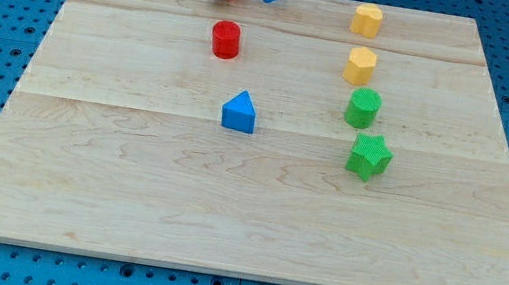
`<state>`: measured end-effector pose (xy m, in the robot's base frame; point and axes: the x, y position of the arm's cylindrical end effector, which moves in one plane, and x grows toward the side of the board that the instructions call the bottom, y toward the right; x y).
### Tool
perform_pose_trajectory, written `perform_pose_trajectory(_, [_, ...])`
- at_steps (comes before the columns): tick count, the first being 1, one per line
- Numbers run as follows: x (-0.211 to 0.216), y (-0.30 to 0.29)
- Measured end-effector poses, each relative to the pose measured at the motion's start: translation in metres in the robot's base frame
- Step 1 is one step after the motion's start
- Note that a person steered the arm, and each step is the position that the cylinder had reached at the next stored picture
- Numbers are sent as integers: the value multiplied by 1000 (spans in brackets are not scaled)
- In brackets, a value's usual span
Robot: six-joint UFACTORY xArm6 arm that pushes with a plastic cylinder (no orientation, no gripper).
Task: Push the red circle parallel to the left of the red star
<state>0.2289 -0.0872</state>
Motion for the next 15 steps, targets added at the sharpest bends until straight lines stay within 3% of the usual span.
perform_pose_trajectory(2, [34, 75])
perform_pose_trajectory(3, [85, 20])
perform_pose_trajectory(5, [153, 18])
perform_pose_trajectory(6, [164, -39])
perform_pose_trajectory(8, [115, -47])
perform_pose_trajectory(10, [102, -4])
perform_pose_trajectory(12, [54, -20])
perform_pose_trajectory(15, [52, -67])
